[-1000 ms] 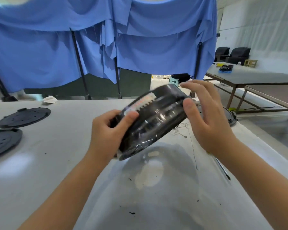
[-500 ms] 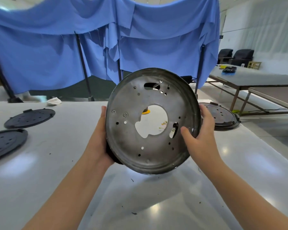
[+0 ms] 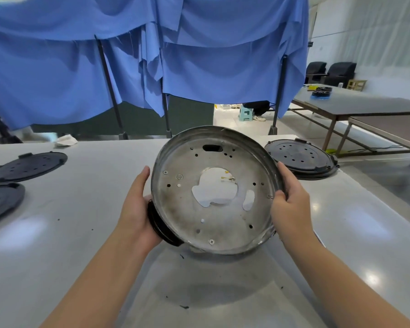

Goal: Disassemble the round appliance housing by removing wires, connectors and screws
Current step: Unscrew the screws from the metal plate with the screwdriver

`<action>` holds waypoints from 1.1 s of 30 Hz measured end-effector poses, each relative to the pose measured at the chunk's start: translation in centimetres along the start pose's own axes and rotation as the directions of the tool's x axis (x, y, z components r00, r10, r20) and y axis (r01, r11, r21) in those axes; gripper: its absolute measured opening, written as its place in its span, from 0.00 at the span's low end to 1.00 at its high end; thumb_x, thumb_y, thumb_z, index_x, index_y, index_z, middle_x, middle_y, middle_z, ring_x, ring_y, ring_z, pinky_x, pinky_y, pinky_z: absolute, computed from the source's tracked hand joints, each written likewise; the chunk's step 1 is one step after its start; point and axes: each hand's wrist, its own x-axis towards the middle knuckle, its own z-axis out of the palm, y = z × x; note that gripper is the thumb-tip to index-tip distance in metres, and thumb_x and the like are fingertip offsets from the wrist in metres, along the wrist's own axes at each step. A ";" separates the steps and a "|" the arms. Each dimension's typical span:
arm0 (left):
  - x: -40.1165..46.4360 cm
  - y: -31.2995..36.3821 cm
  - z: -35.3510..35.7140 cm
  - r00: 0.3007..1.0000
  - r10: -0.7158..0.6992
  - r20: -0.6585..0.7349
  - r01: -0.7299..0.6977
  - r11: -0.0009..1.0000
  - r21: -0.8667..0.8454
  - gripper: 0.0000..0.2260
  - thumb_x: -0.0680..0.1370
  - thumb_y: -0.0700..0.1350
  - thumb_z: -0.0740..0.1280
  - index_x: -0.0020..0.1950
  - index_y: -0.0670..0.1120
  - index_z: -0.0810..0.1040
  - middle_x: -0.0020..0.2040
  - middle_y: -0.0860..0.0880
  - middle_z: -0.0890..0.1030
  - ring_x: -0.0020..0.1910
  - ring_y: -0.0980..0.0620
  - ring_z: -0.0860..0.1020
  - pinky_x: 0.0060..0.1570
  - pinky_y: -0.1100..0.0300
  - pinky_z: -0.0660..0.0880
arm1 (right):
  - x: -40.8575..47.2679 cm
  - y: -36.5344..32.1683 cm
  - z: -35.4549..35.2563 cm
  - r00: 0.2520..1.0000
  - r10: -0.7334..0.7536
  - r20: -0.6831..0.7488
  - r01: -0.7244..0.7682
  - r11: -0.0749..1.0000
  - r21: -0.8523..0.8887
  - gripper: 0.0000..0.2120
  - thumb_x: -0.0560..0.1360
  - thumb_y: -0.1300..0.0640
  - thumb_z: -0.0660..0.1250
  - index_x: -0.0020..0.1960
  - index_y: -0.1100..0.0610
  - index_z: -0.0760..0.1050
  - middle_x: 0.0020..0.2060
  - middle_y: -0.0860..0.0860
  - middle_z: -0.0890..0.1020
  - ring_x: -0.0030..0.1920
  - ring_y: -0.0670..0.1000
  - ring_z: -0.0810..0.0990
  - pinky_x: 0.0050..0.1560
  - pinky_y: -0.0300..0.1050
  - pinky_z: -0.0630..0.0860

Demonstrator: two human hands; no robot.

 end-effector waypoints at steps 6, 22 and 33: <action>-0.7 -0.4 0.8 0.986 0.157 0.050 -0.163 0.970 0.178 0.17 0.72 0.60 0.68 0.49 0.48 0.86 0.49 0.47 0.85 0.49 0.48 0.84 0.40 0.56 0.80 | 0.0 -0.2 -0.3 0.993 0.117 -0.026 -0.114 0.989 0.097 0.33 0.74 0.75 0.52 0.74 0.51 0.64 0.68 0.46 0.72 0.69 0.44 0.69 0.66 0.37 0.66; -0.6 -3.7 2.0 0.903 0.412 -0.123 -0.192 0.644 0.741 0.15 0.73 0.36 0.58 0.30 0.48 0.58 0.23 0.57 0.60 0.24 0.57 0.58 0.28 0.61 0.57 | 1.4 -2.0 -3.3 0.859 0.511 -0.017 -0.488 0.830 0.271 0.36 0.69 0.79 0.49 0.69 0.53 0.70 0.59 0.49 0.77 0.47 0.45 0.78 0.33 0.38 0.77; 1.0 -3.2 -0.2 0.892 0.446 -0.072 -0.222 0.571 0.790 0.09 0.73 0.38 0.58 0.45 0.33 0.73 0.38 0.45 0.73 0.38 0.49 0.69 0.41 0.54 0.65 | 0.4 -0.9 -1.6 0.921 0.390 0.005 -0.384 0.905 0.184 0.28 0.73 0.72 0.58 0.68 0.51 0.71 0.57 0.44 0.76 0.47 0.38 0.74 0.40 0.32 0.69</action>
